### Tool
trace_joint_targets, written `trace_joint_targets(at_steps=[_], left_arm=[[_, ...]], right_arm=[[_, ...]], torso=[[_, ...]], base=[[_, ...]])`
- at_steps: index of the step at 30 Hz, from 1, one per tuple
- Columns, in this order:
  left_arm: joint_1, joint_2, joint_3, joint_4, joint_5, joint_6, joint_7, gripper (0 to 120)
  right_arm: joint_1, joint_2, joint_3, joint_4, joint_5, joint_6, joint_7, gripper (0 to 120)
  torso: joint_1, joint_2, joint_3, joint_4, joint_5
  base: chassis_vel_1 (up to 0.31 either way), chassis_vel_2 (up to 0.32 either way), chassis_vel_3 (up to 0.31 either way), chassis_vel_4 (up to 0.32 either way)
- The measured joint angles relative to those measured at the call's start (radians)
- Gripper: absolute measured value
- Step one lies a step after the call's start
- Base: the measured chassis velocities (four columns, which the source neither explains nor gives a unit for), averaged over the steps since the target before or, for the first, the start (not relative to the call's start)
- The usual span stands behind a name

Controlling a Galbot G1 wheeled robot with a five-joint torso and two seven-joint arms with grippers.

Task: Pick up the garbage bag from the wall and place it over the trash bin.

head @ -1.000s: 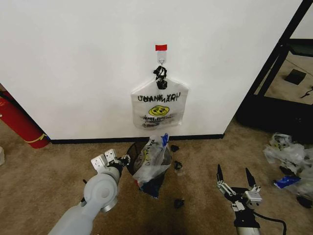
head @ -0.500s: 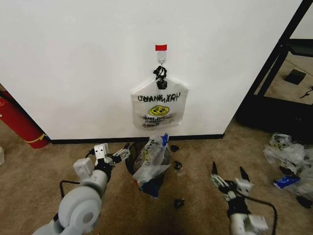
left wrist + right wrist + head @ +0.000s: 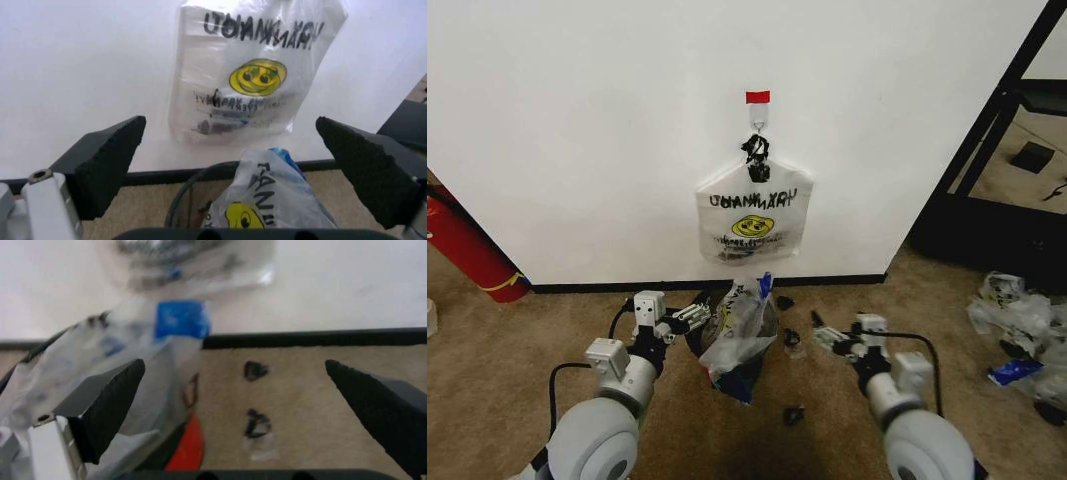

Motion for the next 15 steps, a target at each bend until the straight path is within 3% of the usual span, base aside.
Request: trace_joint_targets(at_steps=[6, 15], left_arm=[[-0.010, 0.000, -0.004, 0.003, -0.004, 0.002, -0.005, 100], [-0.016, 0.003, -0.004, 0.020, -0.008, 0.003, -0.010, 100]], right_arm=[[0.143, 0.047, -0.132, -0.098, -0.048, -0.052, 0.045, 100], [0.174, 0.074, -0.174, -0.148, -0.063, -0.106, 0.098, 100]], torso=[[0.000, 0.000, 0.000, 0.0000, -0.0001], [0.000, 0.000, 0.000, -0.0005, -0.0003]], base=[[0.000, 0.000, 0.000, 0.000], [0.000, 0.000, 0.000, 0.000]])
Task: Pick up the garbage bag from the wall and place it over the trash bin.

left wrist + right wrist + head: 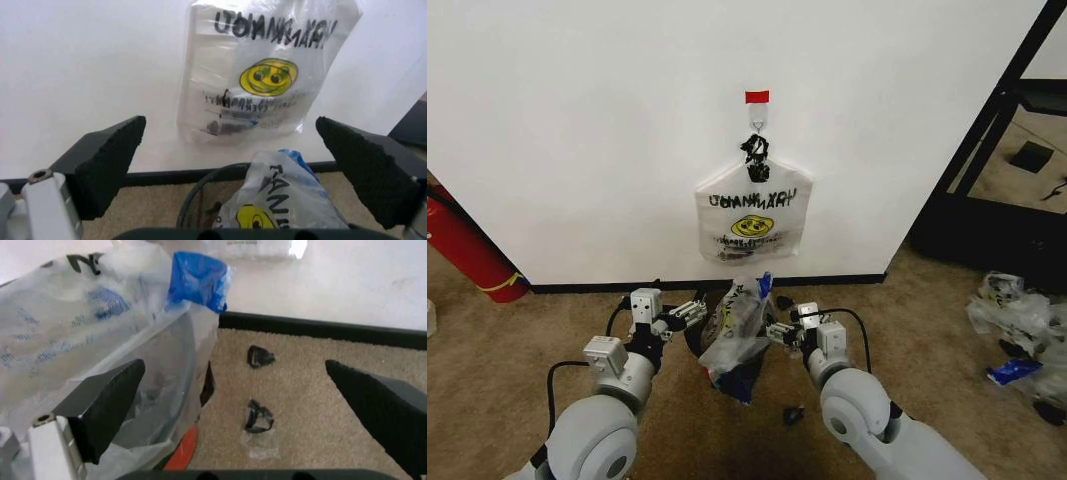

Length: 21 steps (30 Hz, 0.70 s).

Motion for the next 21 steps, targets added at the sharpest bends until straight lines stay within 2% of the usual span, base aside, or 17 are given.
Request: trace_joint_targets(at_steps=[17, 21], left_arm=[[-0.013, -0.011, 0.005, 0.015, -0.013, 0.001, -0.010, 100], [-0.010, -0.018, 0.013, 0.018, -0.006, -0.001, -0.010, 100]], right_arm=[[0.089, 0.087, -0.029, -0.094, 0.171, -0.068, 0.160, 100], [0.098, 0.103, -0.031, -0.117, 0.174, -0.070, 0.167, 100]], torso=[[0.000, 0.000, 0.000, 0.0002, 0.0001], [0.000, 0.000, 0.000, 0.0002, 0.0001]], base=[[0.000, 0.000, 0.000, 0.000], [0.000, 0.000, 0.000, 0.000]])
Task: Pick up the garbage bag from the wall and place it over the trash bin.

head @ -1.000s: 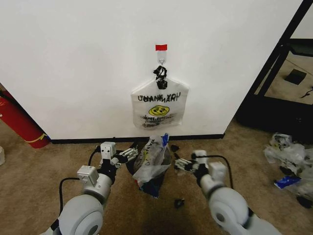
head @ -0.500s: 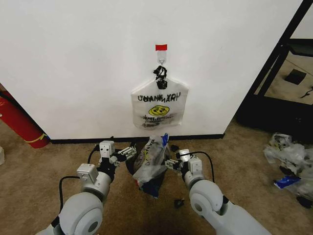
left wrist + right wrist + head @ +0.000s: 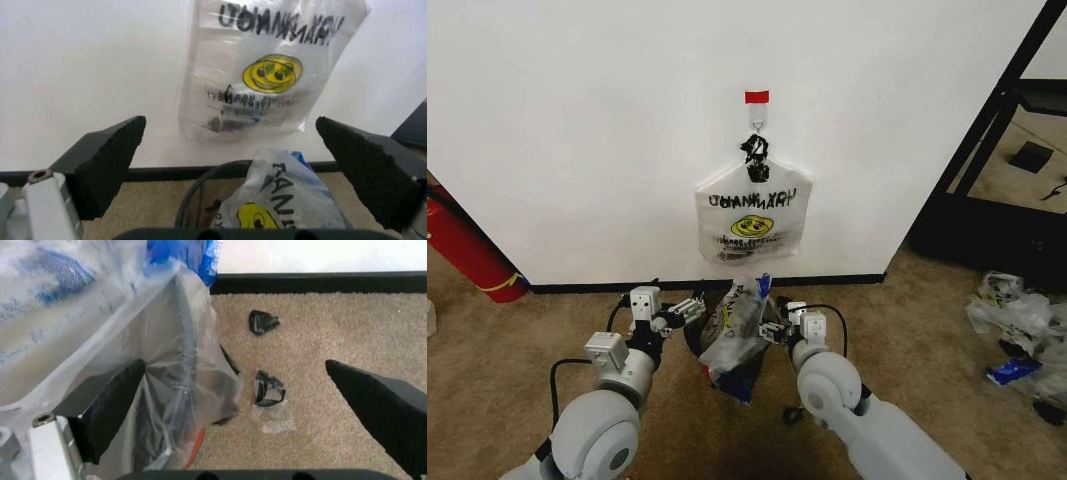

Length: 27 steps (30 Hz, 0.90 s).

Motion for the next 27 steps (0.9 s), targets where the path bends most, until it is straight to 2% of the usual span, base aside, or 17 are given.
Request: trace_joint_targets(at_steps=[6, 9, 12, 16, 20, 25, 27], left_arm=[[0.001, -0.006, 0.004, 0.001, 0.007, -0.003, -0.002, 100], [0.004, -0.005, -0.002, 0.001, 0.008, -0.006, -0.007, 100], [0.005, -0.005, -0.003, 0.001, 0.009, -0.007, -0.010, 100], [0.004, -0.006, -0.001, 0.004, 0.010, -0.008, -0.015, 100], [0.000, -0.007, 0.001, 0.007, 0.011, -0.009, -0.017, 100], [-0.001, -0.006, 0.004, 0.014, 0.020, -0.014, -0.019, 100], [-0.001, -0.006, 0.004, 0.014, 0.021, -0.015, -0.019, 100]], right_arm=[[0.006, 0.031, -0.008, -0.019, 0.015, -0.002, 0.019, 97], [0.005, 0.053, -0.005, -0.034, 0.049, -0.004, 0.050, 83], [0.003, 0.059, -0.002, -0.035, 0.057, -0.004, 0.059, 77], [0.000, 0.067, 0.002, -0.035, 0.065, 0.001, 0.070, 58], [-0.002, 0.073, 0.007, -0.038, 0.066, 0.005, 0.074, 48], [-0.006, 0.078, 0.011, -0.041, 0.062, 0.020, 0.079, 25], [-0.007, 0.079, 0.012, -0.041, 0.062, 0.021, 0.080, 23]], torso=[[0.000, 0.000, 0.000, 0.0000, 0.0000], [0.000, 0.000, 0.000, 0.0000, 0.0001], [0.000, 0.000, 0.000, 0.0000, 0.0000], [0.000, 0.000, 0.000, 0.0000, 0.0000], [0.000, 0.000, 0.000, 0.0000, 0.0000], [0.000, 0.000, 0.000, 0.0000, 0.0000], [0.000, 0.000, 0.000, -0.0001, 0.0000]], base=[[0.000, 0.000, 0.000, 0.000], [0.000, 0.000, 0.000, 0.000], [0.000, 0.000, 0.000, 0.000], [0.000, 0.000, 0.000, 0.000], [0.000, 0.000, 0.000, 0.000], [0.000, 0.000, 0.000, 0.000], [0.000, 0.000, 0.000, 0.000]])
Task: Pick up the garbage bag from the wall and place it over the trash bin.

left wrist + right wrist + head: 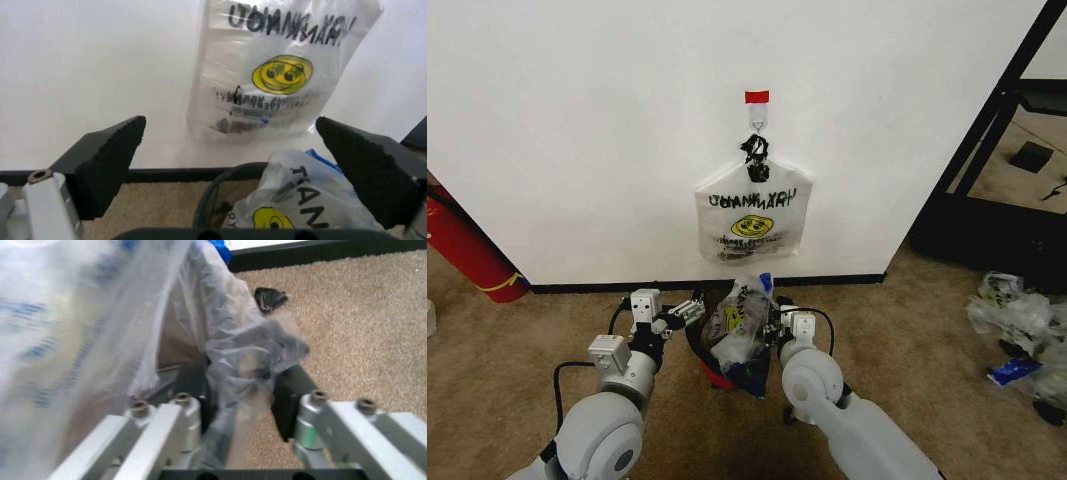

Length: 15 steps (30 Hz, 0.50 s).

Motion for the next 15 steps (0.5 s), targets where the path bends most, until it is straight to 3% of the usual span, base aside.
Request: trace_joint_targets(at_steps=[5, 15], left_arm=[[0.000, 0.005, 0.000, 0.000, 0.007, -0.001, -0.001, 100], [-0.029, 0.050, 0.002, -0.032, -0.038, 0.015, -0.007, 100]], right_arm=[[-0.007, 0.012, 0.001, 0.001, 0.002, 0.015, 0.007, 3], [-0.042, 0.026, 0.019, 0.020, -0.026, 0.096, -0.029, 2]], torso=[[0.000, 0.000, 0.000, 0.0001, 0.0001], [0.000, 0.000, 0.000, 0.0002, 0.0000]], base=[[0.000, 0.000, 0.000, 0.000], [0.000, 0.000, 0.000, 0.000]])
